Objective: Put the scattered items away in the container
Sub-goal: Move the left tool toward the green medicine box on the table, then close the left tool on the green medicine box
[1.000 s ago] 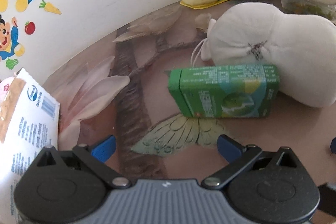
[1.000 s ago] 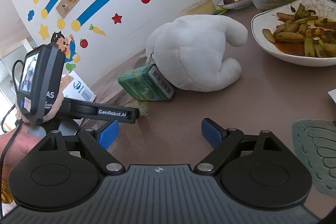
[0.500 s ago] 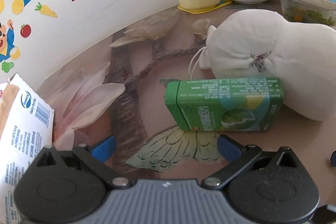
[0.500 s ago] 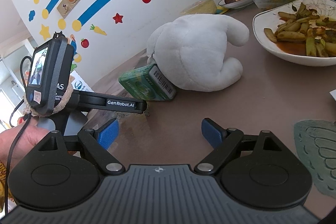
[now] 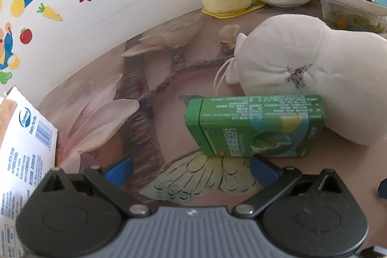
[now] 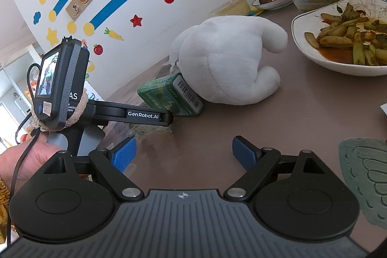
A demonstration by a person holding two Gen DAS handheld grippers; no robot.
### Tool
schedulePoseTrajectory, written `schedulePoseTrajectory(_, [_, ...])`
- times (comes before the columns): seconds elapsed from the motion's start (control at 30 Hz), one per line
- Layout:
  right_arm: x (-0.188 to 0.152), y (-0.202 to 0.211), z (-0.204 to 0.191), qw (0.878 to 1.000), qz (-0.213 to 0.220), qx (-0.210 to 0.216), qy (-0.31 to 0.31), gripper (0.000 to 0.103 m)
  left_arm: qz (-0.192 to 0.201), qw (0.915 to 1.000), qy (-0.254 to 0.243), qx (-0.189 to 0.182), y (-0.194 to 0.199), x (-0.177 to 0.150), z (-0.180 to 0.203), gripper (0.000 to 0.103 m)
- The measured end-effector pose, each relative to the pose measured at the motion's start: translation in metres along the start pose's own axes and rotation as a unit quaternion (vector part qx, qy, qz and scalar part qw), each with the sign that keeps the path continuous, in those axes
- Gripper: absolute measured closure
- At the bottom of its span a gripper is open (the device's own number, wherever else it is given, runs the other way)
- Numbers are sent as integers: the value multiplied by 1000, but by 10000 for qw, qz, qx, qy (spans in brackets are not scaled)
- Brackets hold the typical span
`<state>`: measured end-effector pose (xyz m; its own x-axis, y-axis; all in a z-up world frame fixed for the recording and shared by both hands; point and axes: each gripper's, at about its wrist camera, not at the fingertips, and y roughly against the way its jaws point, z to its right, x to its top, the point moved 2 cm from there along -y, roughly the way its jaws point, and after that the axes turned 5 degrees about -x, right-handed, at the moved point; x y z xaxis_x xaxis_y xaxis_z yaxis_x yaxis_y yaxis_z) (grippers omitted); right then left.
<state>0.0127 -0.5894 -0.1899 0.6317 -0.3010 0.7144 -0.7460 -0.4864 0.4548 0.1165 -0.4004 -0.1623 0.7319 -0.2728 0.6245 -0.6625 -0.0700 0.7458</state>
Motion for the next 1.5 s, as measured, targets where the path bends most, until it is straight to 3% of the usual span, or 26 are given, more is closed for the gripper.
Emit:
schedulePoseTrajectory(0.33, [-2,1,-1,10000,-2,5,3,0,90,9990,35,-441,-2,-2,-5,0])
schedulePoseTrajectory(0.93, [-2,0,-1,10000,-9,20,-2,0,657,9916,-911,-635,19,11,-6,0])
schedulePoseTrajectory(1.13, [-2,0,-1,10000,-13,28,-3,0,771,9770,-1793,-859,28,19,7,0])
schedulePoseTrajectory(1.37, [-1,0,-1,10000,-14,36,-7,0,788,9465,-2892,-1196,30,18,30,0])
schedulePoseTrajectory(1.5, [-1,-1,-1,10000,-15,40,-9,0,626,9343,-3244,-1336,21,21,38,0])
